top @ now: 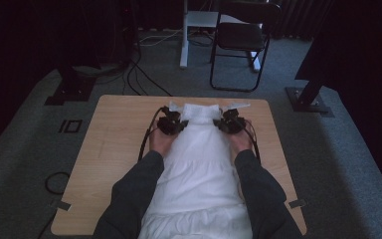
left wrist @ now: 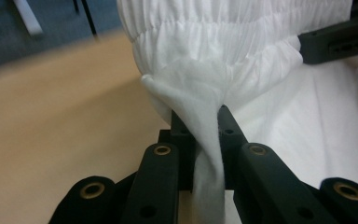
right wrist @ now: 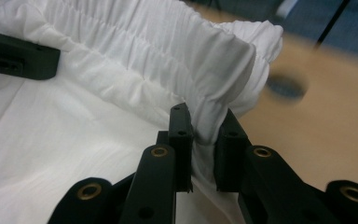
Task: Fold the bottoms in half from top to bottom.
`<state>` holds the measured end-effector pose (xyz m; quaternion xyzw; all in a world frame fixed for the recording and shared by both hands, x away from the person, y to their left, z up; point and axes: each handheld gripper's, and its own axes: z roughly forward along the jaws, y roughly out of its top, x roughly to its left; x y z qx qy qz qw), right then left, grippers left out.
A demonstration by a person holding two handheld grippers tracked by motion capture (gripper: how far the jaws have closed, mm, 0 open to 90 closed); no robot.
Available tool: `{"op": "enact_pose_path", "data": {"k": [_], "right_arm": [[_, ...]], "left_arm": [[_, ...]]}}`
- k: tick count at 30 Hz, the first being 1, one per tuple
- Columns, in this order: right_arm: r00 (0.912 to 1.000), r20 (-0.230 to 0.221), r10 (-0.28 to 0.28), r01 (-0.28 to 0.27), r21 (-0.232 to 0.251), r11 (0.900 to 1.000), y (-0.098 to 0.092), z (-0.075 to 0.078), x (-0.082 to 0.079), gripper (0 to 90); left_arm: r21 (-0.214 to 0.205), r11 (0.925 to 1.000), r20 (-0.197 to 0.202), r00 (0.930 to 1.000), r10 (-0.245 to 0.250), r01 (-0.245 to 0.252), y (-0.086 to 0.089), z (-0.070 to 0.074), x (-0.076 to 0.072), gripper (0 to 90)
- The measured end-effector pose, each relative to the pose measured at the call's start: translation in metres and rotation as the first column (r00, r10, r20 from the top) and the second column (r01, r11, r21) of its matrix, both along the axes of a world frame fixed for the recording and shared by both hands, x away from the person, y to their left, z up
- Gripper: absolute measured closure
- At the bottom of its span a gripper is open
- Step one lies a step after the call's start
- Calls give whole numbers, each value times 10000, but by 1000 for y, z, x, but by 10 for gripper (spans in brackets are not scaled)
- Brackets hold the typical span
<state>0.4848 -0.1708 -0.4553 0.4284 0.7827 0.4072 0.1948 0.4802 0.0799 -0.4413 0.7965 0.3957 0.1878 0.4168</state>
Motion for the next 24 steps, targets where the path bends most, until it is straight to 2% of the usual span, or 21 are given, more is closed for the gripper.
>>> {"op": "enact_pose_path", "data": {"k": [2,3,5,7,9,11,14,17,21,24], "right_arm": [[9984,562,7,-20,235,9997,-1,27,2,797],[9955,949,-31,-4,370,9993,-3,41,2,798],[9874,1569,-212,95,750,9971,-3,67,2,799],[9803,1958,-270,106,843,9964,0,87,0,799],[9763,2157,-154,-8,749,9972,3,98,-3,800],[9750,2223,18,-191,754,9970,4,101,-7,799],[9774,2086,340,-468,568,9973,6,98,-16,798],[9755,2080,720,-802,314,9963,5,94,-34,798],[9697,2083,1278,-1353,221,9906,-1,86,-70,798],[9673,1928,1650,-1764,437,9833,-8,76,-99,798]], "left_arm": [[-261,9997,510,9987,-10,23,3,25,4,826],[-540,9985,746,9972,13,28,5,38,5,826],[-787,9969,1207,9926,147,-52,8,62,6,827],[-872,9961,1456,9891,222,-95,11,78,6,826],[-946,9955,1546,9878,162,-15,15,86,5,825],[-1023,9947,1512,9885,55,101,19,87,1,824],[-818,9960,1423,9895,-243,362,24,82,-11,822],[-987,9921,1405,9881,-631,773,29,77,-29,822],[-1068,9833,1529,9796,-1304,1475,35,68,-68,816],[-983,9759,1583,9712,-1780,1949,37,55,-102,811]]}}
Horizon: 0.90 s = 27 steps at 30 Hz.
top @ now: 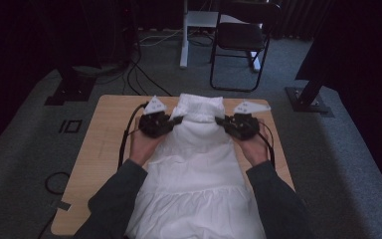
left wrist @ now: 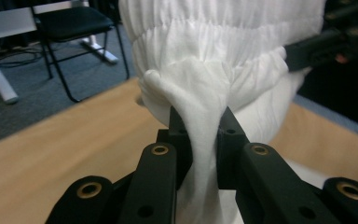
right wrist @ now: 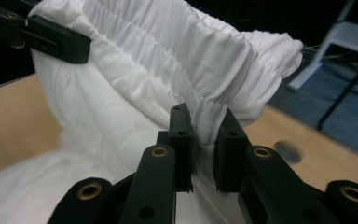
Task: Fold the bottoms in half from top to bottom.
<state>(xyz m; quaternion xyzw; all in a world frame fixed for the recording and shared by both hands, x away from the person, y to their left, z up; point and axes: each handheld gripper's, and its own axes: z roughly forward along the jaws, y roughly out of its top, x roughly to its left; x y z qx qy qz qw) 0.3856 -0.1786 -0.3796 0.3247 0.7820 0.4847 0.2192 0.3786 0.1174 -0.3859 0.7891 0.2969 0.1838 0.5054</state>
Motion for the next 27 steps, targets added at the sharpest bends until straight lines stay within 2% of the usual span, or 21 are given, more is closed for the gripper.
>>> {"op": "enact_pose_path", "data": {"k": [1,3,4,5,6,7,8,9,11,14,15,16,18,20,21,24,27], "right_arm": [[9999,-61,162,-162,-9,9999,-2,-5,-10,798],[9992,-137,363,-366,-184,9992,-3,-18,-28,797],[9992,-137,363,-366,-184,9992,-3,-18,-28,797],[9984,-237,508,-514,-254,9984,-4,-24,-37,797],[9967,-456,673,-692,-407,9968,-4,-40,-53,796],[9952,-603,776,-806,-490,9955,-5,-49,-59,796],[9935,-777,829,-872,-533,9948,-4,-59,-66,796],[9918,-962,846,-914,-685,9935,-4,-69,-72,795],[9842,-1558,842,-980,-832,9917,-3,-94,-79,795],[9633,-2534,882,-1197,-1118,9865,1,-130,-83,794],[9537,-2881,866,-1261,-1217,9845,3,-144,-84,794],[9474,-3091,827,-1283,-1304,9831,5,-153,-84,794],[9467,-3159,630,-1300,-1960,9719,12,-166,-82,791],[9442,-3248,546,-1210,-1879,9747,14,-169,-77,791],[9430,-3288,510,-1199,-1930,9738,15,-168,-76,791],[9487,-3125,476,-1179,-2101,9705,17,-168,-71,789],[9513,-3046,470,-1111,-1967,9741,16,-170,-64,787]], "left_arm": [[-13,9999,-44,9999,-154,154,1,-6,-11,811],[295,9988,-54,9992,-401,403,1,-21,-33,807],[295,9988,-54,9992,-401,403,1,-21,-33,806],[387,9975,-302,9979,-571,583,2,-38,-50,806],[476,9969,-362,9975,-609,626,2,-46,-58,801],[468,9964,-542,9962,-679,705,3,-55,-65,800],[418,9962,-886,9935,-719,758,2,-65,-71,800],[539,9952,-1270,9891,-747,821,1,-78,-76,799],[1120,9890,-2267,9715,-696,970,-4,-106,-83,799],[1977,9733,-3039,9513,-521,1164,-9,-144,-91,799],[2122,9709,-3205,9465,-384,1112,-9,-153,-91,799],[2143,9706,-3141,9486,-381,1099,-9,-159,-90,799],[1947,9747,-3192,9467,-429,1098,-9,-162,-86,798],[2060,9732,-2996,9534,-369,1024,-9,-162,-84,799],[2029,9740,-2987,9537,-361,1004,-9,-163,-83,798],[1905,9778,-2924,9559,-281,870,-9,-164,-81,799],[1687,9833,-2874,9577,-171,682,-8,-166,-76,798]]}}
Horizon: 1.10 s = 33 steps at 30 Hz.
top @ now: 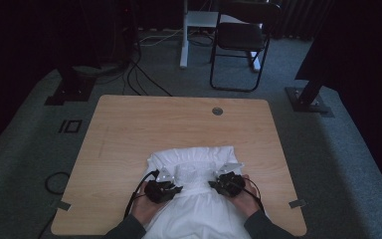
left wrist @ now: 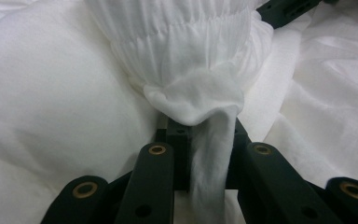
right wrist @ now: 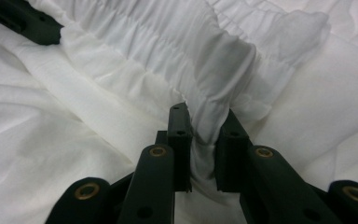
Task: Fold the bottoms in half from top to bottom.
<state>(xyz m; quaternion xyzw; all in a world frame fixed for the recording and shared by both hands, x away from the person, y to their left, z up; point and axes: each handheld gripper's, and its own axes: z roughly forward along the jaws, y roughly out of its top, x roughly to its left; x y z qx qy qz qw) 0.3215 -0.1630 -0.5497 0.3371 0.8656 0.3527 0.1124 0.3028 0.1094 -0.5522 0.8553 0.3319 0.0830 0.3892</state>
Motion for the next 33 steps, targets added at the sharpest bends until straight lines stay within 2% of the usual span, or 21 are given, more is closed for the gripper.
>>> {"op": "enact_pose_path", "data": {"k": [6,8,10,13,19,22,25,27,30,31,32,33], "right_arm": [[9996,-13,-284,284,199,9994,-1,-1,25,787],[9992,-49,-400,401,268,9988,-1,-1,35,787],[9987,-95,-499,502,344,9981,-2,-1,44,788],[9982,-22,-591,592,361,9976,-3,-1,63,788],[9973,-129,-722,725,235,9971,-1,1,108,787],[9961,-180,-863,864,36,9963,6,4,120,786],[9921,-522,-1137,1152,279,9929,9,4,125,785],[9892,-678,-1303,1331,389,9903,14,4,124,785],[9858,-834,-1456,1494,406,9879,24,5,121,784],[9858,-834,-1456,1494,406,9879,24,5,121,784],[9852,-923,-1448,1493,439,9878,32,6,122,783],[9865,-874,-1384,1427,454,9887,35,6,123,782]], "left_arm": [[-112,9993,66,9993,356,-356,-3,0,22,799],[-225,9991,-140,9993,353,-356,-2,0,34,797],[-505,9975,-426,9980,471,-492,0,0,48,795],[-532,9956,-598,9955,735,-767,-3,1,62,794],[44,9932,-300,9928,1161,-1160,-15,6,79,791],[162,9930,-193,9929,1171,-1168,-9,7,96,791],[597,9930,-66,9948,1020,-1015,-1,10,114,791],[1012,9900,67,9952,979,-981,3,13,126,790],[1742,9800,364,9952,912,-961,7,18,144,784],[1742,9800,364,9952,912,-961,7,18,144,782],[2271,9680,602,9936,954,-1067,7,20,154,780],[2347,9660,625,9933,968,-1089,7,21,156,779]]}}
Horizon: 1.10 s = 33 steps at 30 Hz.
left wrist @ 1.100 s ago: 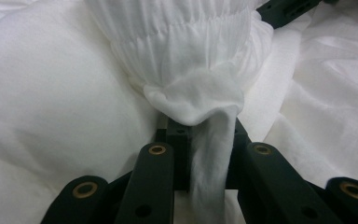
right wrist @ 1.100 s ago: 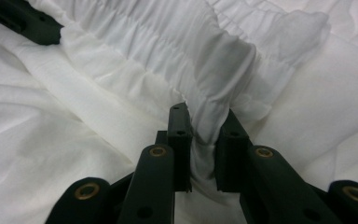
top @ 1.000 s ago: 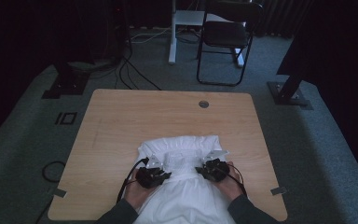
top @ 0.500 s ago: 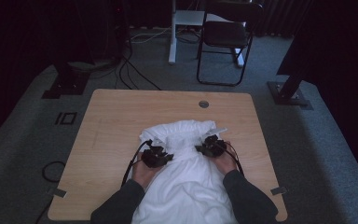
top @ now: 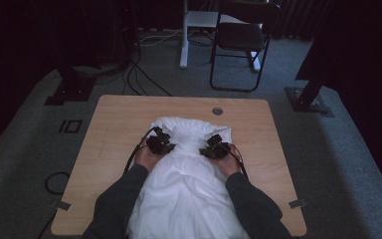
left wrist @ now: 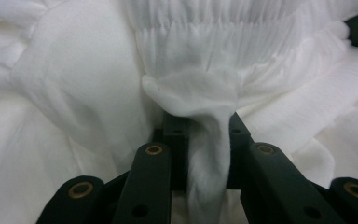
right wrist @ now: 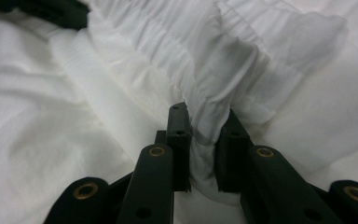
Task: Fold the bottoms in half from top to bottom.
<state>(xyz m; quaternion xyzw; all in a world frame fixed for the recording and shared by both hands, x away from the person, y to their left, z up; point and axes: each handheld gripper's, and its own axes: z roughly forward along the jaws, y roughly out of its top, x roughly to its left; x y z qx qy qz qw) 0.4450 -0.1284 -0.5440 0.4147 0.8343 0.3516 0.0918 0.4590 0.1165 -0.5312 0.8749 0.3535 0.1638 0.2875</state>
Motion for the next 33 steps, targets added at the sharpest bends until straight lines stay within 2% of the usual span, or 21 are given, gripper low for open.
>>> {"op": "enact_pose_path", "data": {"k": [4,6,10,13,15,18,20,23,24,26,28,30,32,33], "right_arm": [[9999,132,78,-79,36,10000,1,-1,10,782],[9998,184,-27,29,-99,9999,-3,0,25,778],[9987,383,-332,363,-822,9960,-3,4,47,765],[9977,389,-549,587,-1063,9926,1,6,54,765],[9973,317,-658,684,-896,9936,2,5,53,769],[9981,37,-616,617,-442,9971,4,4,46,774],[9982,-95,-588,587,-133,9982,7,3,43,775],[9980,-165,-604,607,243,9979,9,1,44,778],[9983,-48,-588,589,182,9981,8,1,46,778],[9957,252,-891,897,-245,9957,7,2,53,777],[9912,198,-1309,1315,-339,9907,6,4,59,779],[9889,67,-1481,1482,-202,9887,6,5,60,784],[9892,221,-1449,1452,-107,9893,5,9,57,787],[9896,430,-1370,1367,112,9906,2,14,54,788]], "left_arm": [[-14,9999,-42,9999,139,-139,0,1,6,777],[-28,9998,31,9998,178,-178,-5,0,5,777],[20,9997,194,9996,222,-223,-17,0,2,781],[-169,9998,89,9999,147,-145,-14,-1,5,781],[-132,9999,71,9999,110,-109,-9,-1,10,779],[179,9996,339,9992,198,-205,-2,-1,17,778],[314,9990,323,9990,322,-332,1,0,22,778],[1122,9929,385,9987,349,-390,-7,4,28,776],[1233,9919,428,9987,266,-317,-10,5,28,777],[1185,9925,522,9983,244,-304,-17,5,29,777],[1267,9908,621,9973,400,-476,-22,5,29,782],[959,9934,522,9970,578,-626,-20,8,29,794],[418,9969,525,9965,647,-669,-15,19,25,805],[158,9983,696,9960,552,-565,-12,27,22,807]]}}
